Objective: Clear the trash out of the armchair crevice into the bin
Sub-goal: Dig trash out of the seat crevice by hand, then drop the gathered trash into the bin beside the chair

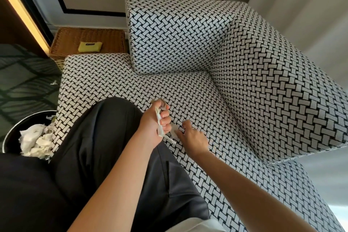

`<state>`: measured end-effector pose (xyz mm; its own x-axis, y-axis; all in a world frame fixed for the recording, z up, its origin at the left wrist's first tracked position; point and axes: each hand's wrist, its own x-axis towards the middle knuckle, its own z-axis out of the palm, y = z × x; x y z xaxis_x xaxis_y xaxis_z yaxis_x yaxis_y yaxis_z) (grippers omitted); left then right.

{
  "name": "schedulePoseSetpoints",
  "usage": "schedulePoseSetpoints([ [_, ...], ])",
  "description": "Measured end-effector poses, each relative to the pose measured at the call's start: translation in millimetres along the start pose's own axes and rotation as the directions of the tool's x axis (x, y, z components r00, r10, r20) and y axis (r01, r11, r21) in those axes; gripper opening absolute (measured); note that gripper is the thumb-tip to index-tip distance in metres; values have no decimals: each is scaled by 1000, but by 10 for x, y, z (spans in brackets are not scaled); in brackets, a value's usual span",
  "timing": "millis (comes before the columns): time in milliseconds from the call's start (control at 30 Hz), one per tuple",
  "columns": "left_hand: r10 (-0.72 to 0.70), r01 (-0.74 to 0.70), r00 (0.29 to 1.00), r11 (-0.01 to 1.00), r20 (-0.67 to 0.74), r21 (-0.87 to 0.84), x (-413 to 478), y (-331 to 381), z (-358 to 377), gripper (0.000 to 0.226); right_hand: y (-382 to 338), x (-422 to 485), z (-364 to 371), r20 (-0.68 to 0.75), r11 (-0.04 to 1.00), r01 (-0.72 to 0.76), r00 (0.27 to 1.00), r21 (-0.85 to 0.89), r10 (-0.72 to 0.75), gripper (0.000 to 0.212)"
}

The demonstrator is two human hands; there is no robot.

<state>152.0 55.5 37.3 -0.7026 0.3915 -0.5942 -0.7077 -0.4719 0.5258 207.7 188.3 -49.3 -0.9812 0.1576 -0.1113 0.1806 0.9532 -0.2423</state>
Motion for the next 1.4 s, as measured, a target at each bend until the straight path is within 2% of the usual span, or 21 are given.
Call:
schedulePoseSetpoints([
  [100, -5, 6, 999, 1000, 34, -23, -85, 156, -47, 51, -204, 140, 4, 80, 972, -82, 992, -220, 102, 58],
  [167, 10, -3, 996, 997, 85, -78, -145, 312, -118, 62, -265, 194, 42, 136, 961, -78, 984, -265, 117, 56],
  [200, 35, -26, 995, 995, 91, -98, -184, 384, -154, 59, -286, 214, 44, 178, 959, -71, 976, -275, 123, 49],
  [267, 73, -65, 994, 993, 80, -100, -291, 516, -221, 53, -331, 289, -18, 217, 976, -94, 967, -196, 137, 32],
  [333, 116, -110, 991, 989, 59, -95, -382, 651, -312, 51, -404, 437, -133, 217, 992, -126, 969, 8, 121, 27],
  [433, 186, -189, 981, 980, -53, -60, -484, 921, -524, 37, -727, 716, -421, 127, 942, -61, 992, 331, 19, 33],
  [500, 198, -204, 971, 978, -134, -33, -549, 1137, -719, 38, -1119, 859, -650, 119, 889, 45, 987, 457, -111, 33],
  [567, 217, -223, 955, 975, -200, -8, -637, 1383, -1008, 40, -1640, 977, -782, 143, 862, 189, 948, 471, -286, 36],
  [667, 238, -230, 916, 971, -324, 63, -701, 1646, -1511, 38, -2362, 1135, -767, 205, 838, 338, 867, 428, -454, 36],
  [733, 263, -256, 844, 963, -468, 80, -701, 1783, -1961, 36, -2828, 1222, -598, 249, 813, 379, 819, 442, -517, 38],
  [833, 247, -286, 714, 957, -656, 49, -638, 1946, -2650, 34, -3449, 1294, -187, 345, 788, 353, 754, 505, -559, 40],
  [967, 208, -218, 546, 971, -812, 102, -423, 1984, -3372, 31, -3994, 1337, 473, 478, 818, 316, 688, 480, -546, 39],
  [1067, 213, -139, 471, 976, -856, 167, -199, 1975, -3787, 36, -4255, 1420, 950, 560, 853, 298, 653, 428, -509, 43],
  [1267, 240, 6, 435, 963, -868, 269, 253, 2010, -4180, 45, -4457, 1637, 1679, 599, 902, 237, 683, 360, -418, 42],
  [1367, 138, 116, 446, 971, -884, 210, 412, 1978, -4322, 58, -4427, 1686, 1821, 603, 914, 199, 698, 355, -386, 41],
  [1400, 85, 146, 473, 974, -877, 173, 450, 1947, -4382, 60, -4412, 1689, 1862, 619, 918, 166, 693, 361, -369, 41],
])
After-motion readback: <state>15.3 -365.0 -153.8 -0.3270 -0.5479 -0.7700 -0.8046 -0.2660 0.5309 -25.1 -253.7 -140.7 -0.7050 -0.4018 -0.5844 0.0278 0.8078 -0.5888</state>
